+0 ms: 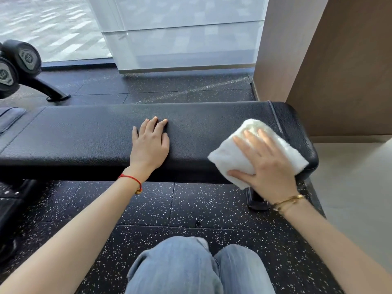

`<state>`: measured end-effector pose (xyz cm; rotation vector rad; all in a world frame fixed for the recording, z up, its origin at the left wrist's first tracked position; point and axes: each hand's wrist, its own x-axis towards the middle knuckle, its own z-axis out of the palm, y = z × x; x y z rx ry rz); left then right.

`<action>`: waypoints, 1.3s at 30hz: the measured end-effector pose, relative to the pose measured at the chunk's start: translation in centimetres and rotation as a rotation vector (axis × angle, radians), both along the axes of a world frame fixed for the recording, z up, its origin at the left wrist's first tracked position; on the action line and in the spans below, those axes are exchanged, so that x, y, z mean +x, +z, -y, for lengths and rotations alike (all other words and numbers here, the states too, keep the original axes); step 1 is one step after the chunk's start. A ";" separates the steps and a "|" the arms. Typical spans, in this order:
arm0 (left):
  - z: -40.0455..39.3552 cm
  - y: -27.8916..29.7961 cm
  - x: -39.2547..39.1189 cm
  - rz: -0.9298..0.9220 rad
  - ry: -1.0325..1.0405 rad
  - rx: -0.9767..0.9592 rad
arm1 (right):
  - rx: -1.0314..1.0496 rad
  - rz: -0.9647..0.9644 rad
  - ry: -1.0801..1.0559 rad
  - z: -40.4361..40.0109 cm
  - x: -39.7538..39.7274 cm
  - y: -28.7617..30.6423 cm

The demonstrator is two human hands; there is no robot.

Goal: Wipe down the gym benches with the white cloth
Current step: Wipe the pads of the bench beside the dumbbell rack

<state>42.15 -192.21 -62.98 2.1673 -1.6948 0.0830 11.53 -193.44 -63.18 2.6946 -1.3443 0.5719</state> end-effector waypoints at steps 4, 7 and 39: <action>0.0 0.2 -0.3 -0.001 0.015 0.005 | 0.117 -0.035 -0.116 3.2 1.4 2.2; 0.0 0.5 -0.4 -0.015 0.012 0.030 | 0.267 -0.096 -0.137 5.3 4.6 4.5; 1.9 0.5 -5.8 0.024 -0.019 0.002 | -0.122 -0.208 0.019 -1.2 -5.8 -1.2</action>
